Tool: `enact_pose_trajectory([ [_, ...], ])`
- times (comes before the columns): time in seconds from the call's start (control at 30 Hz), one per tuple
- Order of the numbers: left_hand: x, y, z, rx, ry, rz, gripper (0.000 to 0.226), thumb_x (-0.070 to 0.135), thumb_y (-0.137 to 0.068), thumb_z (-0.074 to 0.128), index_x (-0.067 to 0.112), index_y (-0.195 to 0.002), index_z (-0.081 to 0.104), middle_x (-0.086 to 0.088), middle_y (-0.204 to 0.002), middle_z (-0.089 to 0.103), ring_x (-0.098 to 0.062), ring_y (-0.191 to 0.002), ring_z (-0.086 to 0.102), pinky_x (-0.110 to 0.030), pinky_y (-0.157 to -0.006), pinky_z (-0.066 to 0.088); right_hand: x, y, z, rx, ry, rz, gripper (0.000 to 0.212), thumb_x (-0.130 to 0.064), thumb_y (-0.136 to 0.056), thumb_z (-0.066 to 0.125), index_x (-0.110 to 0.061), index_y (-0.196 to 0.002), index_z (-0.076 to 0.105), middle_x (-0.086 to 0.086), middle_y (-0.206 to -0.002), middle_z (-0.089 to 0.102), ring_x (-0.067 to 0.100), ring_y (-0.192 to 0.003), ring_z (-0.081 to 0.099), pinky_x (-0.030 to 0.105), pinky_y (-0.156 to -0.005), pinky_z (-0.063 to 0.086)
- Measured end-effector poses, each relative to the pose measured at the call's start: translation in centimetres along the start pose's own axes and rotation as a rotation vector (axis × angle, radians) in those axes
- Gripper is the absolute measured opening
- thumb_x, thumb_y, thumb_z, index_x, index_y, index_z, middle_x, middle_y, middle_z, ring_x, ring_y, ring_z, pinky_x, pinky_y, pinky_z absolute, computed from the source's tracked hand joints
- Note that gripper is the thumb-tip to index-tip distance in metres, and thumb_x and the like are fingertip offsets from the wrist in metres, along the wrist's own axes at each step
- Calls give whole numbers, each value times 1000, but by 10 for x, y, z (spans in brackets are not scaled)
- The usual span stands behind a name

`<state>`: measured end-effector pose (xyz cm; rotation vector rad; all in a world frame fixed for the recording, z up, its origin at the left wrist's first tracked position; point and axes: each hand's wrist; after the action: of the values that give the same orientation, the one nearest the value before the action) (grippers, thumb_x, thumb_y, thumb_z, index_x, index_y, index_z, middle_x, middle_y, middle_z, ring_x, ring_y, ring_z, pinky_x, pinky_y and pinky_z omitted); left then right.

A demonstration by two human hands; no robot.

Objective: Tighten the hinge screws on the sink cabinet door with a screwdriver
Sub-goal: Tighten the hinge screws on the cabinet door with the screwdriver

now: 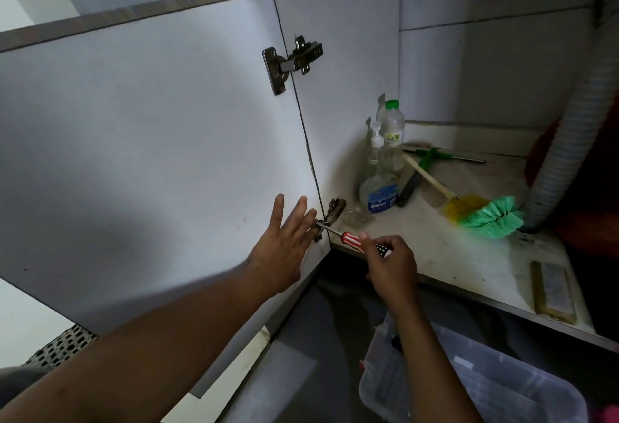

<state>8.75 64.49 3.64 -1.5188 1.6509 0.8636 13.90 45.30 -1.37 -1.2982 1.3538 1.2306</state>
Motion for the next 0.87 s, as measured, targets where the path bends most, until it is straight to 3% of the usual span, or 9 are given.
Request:
enact_pose_trajectory([
  [0.13, 1, 0, 0, -20, 2, -4, 89, 70, -93, 36, 20, -161, 10, -18, -169, -4, -51, -149, -21, -81, -101, -25, 1, -2, -9, -31, 28, -57, 32, -28, -81, 77, -24, -103, 54, -5, -98, 59, 6, -82, 59, 12, -52, 43],
  [0.23, 2, 0, -1, -25, 16, -11, 91, 71, -91, 38, 20, -161, 11, -18, -169, -3, -51, -149, -21, -81, -102, -24, -1, 2, -4, 93, 102, -61, 27, -45, -85, 69, -20, -90, 60, -5, -87, 64, 4, -76, 59, 13, -51, 36],
  [0.33, 2, -1, -2, -33, 15, -13, 91, 73, -91, 36, 21, -161, 9, -17, -169, -5, -51, -149, -22, -81, -100, -26, 0, 5, 3, 100, 148, -22, 44, -53, -90, 58, -11, -99, 65, 4, -96, 69, 9, -78, 63, 17, -53, 38],
  [0.43, 3, -1, -3, -35, 22, -19, 90, 72, -91, 36, 22, -161, 9, -17, -169, -4, -50, -149, -22, -81, -100, -26, 2, 7, 3, 29, -24, -57, 36, -32, -83, 75, -21, -110, 53, 3, -112, 61, 10, -88, 61, 15, -58, 48],
  [0.53, 3, 0, -2, -34, 18, -18, 91, 73, -91, 35, 22, -161, 10, -16, -170, -2, -51, -149, -21, -82, -100, -26, 0, 6, 0, 53, -18, -107, 37, -18, -79, 80, -21, -106, 55, 3, -110, 62, 17, -95, 64, 12, -59, 50],
  [0.6, 2, 0, -3, -38, 11, -17, 91, 73, -91, 34, 22, -161, 10, -16, -170, -2, -51, -149, -21, -82, -99, -26, -3, 5, 2, 149, 22, -105, 27, -27, -81, 78, -16, -100, 63, 3, -100, 67, 15, -88, 66, 10, -54, 43],
  [0.7, 3, 0, -3, -39, 15, -17, 91, 73, -91, 35, 22, -161, 10, -16, -170, -2, -50, -149, -22, -82, -99, -27, -5, 5, 5, 184, 90, -38, 37, -45, -88, 65, -10, -100, 68, 7, -99, 70, 16, -84, 64, 13, -50, 34],
  [0.8, 3, 0, -4, -46, 15, -15, 89, 72, -91, 35, 23, -161, 9, -16, -170, -3, -51, -149, -22, -82, -99, -27, -5, 7, 6, 102, 18, -75, 29, -36, -89, 68, -18, -111, 62, 6, -116, 61, 15, -93, 61, 15, -60, 44],
  [0.87, 4, 0, -4, -43, 21, -13, 89, 71, -91, 37, 23, -161, 11, -15, -170, -1, -50, -149, -21, -82, -99, -26, -5, 6, 1, 31, -67, -93, 39, -20, -82, 76, -22, -114, 54, 1, -116, 52, 9, -89, 59, 14, -59, 50],
])
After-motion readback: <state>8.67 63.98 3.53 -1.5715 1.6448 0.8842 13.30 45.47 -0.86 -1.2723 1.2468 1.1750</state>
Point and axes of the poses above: each hand's wrist, its own y-axis away from the middle knuckle, its own z-axis out of the palm, x = y × z
